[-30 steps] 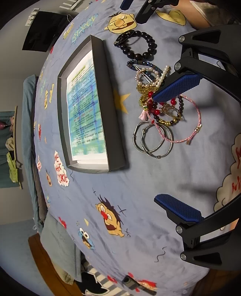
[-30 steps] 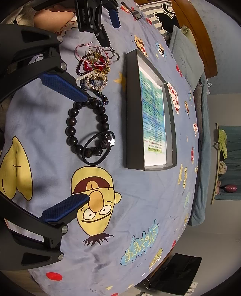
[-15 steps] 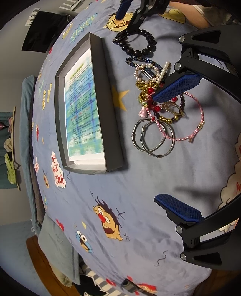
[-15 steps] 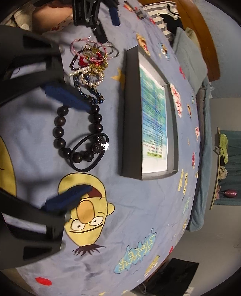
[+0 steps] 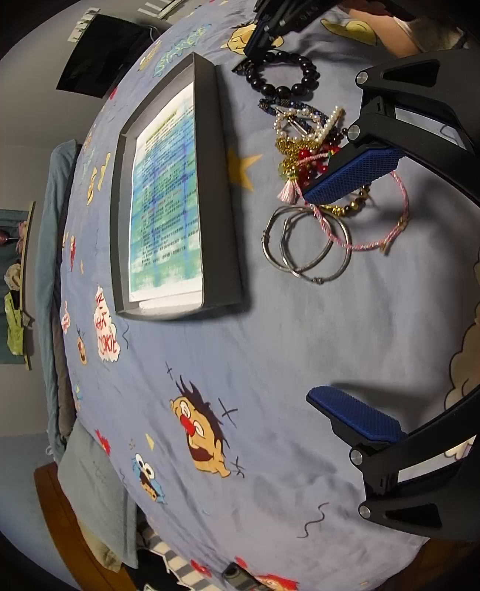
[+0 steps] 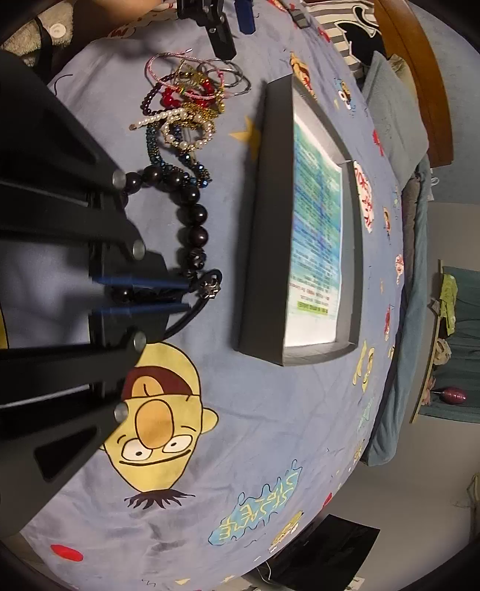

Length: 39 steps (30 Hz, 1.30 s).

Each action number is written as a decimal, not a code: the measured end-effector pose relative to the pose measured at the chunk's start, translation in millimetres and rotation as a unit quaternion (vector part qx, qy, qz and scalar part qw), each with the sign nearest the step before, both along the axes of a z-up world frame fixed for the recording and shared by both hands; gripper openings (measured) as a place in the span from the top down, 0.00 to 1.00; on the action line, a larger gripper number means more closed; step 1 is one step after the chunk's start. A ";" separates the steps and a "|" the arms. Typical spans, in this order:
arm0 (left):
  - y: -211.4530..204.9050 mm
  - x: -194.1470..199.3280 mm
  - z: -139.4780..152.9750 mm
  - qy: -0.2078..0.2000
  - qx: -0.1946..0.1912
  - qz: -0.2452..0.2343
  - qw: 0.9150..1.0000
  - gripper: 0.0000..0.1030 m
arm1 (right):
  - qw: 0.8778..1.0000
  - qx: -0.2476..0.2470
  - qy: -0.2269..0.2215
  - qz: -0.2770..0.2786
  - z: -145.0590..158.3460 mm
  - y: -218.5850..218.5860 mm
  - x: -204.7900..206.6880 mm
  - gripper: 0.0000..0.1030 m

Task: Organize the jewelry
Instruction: 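Grasp the black hair tie with the right tool while the left tool grasps the pink string bracelet, then carry the hair tie and pink bracelet with both tools over the gray tray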

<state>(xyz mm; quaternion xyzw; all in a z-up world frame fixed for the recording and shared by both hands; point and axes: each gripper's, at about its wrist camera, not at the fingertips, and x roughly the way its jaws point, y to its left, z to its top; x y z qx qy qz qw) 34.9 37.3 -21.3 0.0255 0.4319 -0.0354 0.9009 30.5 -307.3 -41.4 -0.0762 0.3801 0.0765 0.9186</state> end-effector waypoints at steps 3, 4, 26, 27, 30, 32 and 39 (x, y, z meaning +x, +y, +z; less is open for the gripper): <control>1.6 0.7 -1.1 0.002 -0.004 -0.004 1.000 0.05 | 1.000 0.007 -0.010 0.000 6.0 -2.3 -1.5 0.97; 1.7 0.6 -1.6 0.003 -0.007 -0.007 1.000 0.05 | 1.000 0.011 -0.015 0.000 8.9 -3.7 -2.4 0.97; -34.4 -2.1 -18.7 0.027 0.009 -0.116 0.993 0.69 | 0.997 0.060 -0.046 0.005 35.6 -14.2 -14.0 0.97; -34.4 -2.7 -18.7 0.027 0.007 -0.119 0.992 0.76 | 0.997 0.060 -0.046 0.005 35.8 -14.5 -14.1 0.97; -34.2 -5.0 -16.0 0.032 -0.007 -0.130 0.991 0.94 | 0.997 0.062 -0.049 0.003 38.2 -16.0 -15.8 0.97; -33.7 -6.3 -12.7 0.028 -0.008 -0.131 0.991 0.96 | 0.997 0.063 -0.050 0.005 40.3 -16.1 -16.3 0.97; -27.5 -12.3 17.5 -0.007 -0.018 -0.132 0.991 0.96 | 0.996 0.073 -0.056 0.018 51.8 -17.3 -16.2 0.97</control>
